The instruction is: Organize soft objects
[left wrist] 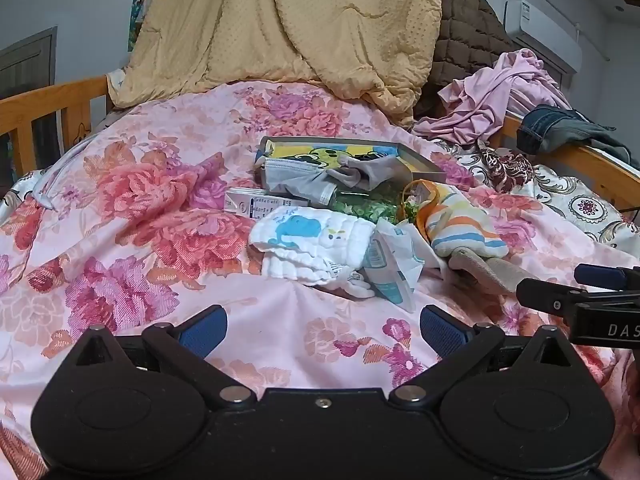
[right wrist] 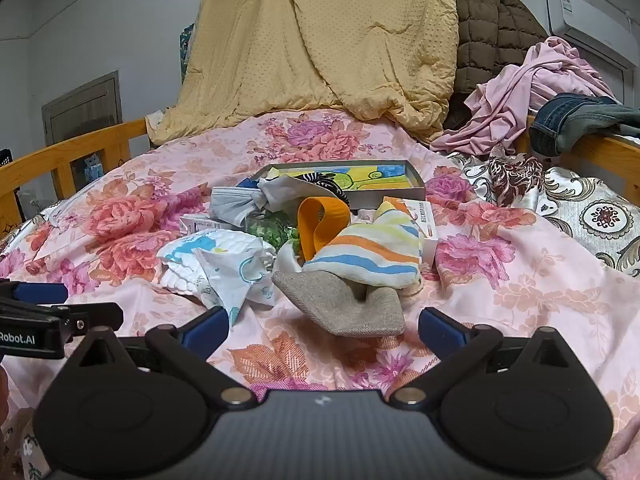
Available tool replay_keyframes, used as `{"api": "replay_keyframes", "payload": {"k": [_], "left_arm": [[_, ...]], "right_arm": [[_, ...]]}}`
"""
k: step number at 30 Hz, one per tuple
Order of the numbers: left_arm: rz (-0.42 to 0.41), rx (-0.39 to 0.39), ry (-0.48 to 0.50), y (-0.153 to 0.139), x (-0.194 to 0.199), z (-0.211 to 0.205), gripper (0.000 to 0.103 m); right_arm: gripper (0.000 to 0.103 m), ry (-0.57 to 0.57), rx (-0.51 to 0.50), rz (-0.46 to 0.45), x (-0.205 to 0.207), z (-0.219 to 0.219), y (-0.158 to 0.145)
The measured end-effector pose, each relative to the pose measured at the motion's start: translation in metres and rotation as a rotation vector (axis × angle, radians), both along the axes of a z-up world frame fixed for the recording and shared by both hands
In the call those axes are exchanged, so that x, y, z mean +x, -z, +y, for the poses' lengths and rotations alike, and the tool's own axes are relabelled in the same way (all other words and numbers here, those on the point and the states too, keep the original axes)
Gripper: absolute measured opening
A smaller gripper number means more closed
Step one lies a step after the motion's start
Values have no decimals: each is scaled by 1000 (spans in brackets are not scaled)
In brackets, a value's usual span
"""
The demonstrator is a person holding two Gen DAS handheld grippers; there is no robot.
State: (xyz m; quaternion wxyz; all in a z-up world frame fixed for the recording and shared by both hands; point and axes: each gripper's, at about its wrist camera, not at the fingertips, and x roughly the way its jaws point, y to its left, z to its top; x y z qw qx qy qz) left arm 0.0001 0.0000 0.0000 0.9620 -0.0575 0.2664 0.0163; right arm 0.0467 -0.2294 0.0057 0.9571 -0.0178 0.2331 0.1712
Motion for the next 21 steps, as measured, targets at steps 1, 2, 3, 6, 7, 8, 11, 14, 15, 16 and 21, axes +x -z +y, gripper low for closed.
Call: {"api": "replay_keyframes", "payload": {"k": [1, 2, 3, 6, 7, 8, 11, 14, 15, 16, 21], "left_arm": [[-2, 0, 1, 0, 0, 0, 102], [-2, 0, 1, 0, 0, 0, 102], [-1, 0, 1, 0, 0, 0, 102], [-4, -4, 1, 0, 0, 0, 102], [-4, -5, 1, 0, 0, 0, 102], [-4, -5, 1, 0, 0, 0, 102], [0, -5, 1, 0, 0, 0, 102], [1, -5, 1, 0, 0, -1, 102], [1, -4, 2, 0, 0, -1, 102], [0, -4, 3, 0, -1, -2, 102], [2, -8, -1, 0, 0, 0, 102]], "right_arm": [[103, 0, -1, 1, 0, 0, 0], [103, 0, 0, 1, 0, 0, 0], [103, 0, 0, 0, 0, 0, 0], [103, 0, 1, 1, 0, 0, 0], [103, 0, 1, 1, 0, 0, 0], [103, 0, 1, 1, 0, 0, 0], [103, 0, 1, 1, 0, -1, 0], [103, 2, 3, 0, 0, -1, 0], [103, 2, 3, 0, 0, -1, 0], [103, 1, 3, 0, 0, -1, 0], [103, 1, 4, 1, 0, -1, 0]]}}
